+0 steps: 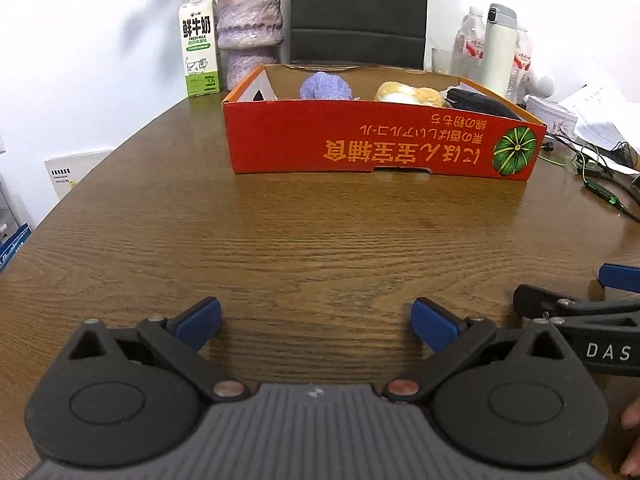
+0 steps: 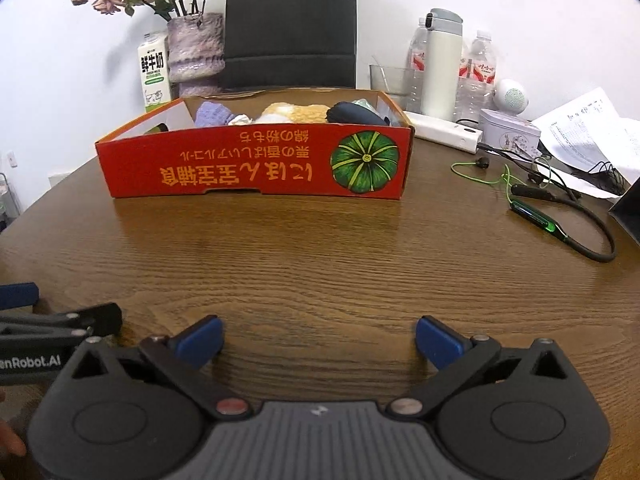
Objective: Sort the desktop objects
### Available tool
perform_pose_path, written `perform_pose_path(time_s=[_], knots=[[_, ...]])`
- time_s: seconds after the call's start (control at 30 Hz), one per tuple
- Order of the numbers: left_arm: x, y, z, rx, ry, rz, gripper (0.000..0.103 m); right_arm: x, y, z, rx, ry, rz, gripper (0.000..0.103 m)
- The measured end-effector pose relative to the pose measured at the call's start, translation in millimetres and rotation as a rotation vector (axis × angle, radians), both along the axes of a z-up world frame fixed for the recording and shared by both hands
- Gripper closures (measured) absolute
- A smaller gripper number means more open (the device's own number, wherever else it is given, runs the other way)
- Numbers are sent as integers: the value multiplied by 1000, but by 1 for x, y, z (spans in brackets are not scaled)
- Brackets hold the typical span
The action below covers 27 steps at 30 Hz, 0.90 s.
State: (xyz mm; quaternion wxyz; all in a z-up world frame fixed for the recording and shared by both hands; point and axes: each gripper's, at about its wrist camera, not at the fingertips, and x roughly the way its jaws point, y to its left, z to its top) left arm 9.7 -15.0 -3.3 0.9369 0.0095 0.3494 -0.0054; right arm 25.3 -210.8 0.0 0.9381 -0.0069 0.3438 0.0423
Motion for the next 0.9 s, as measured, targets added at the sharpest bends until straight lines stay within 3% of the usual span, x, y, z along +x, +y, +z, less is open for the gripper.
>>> perform_pose_path(time_s=[0.9], knots=[[5,0,-1,-6,-12,0,0,5,-2,0,1,1,21,0]])
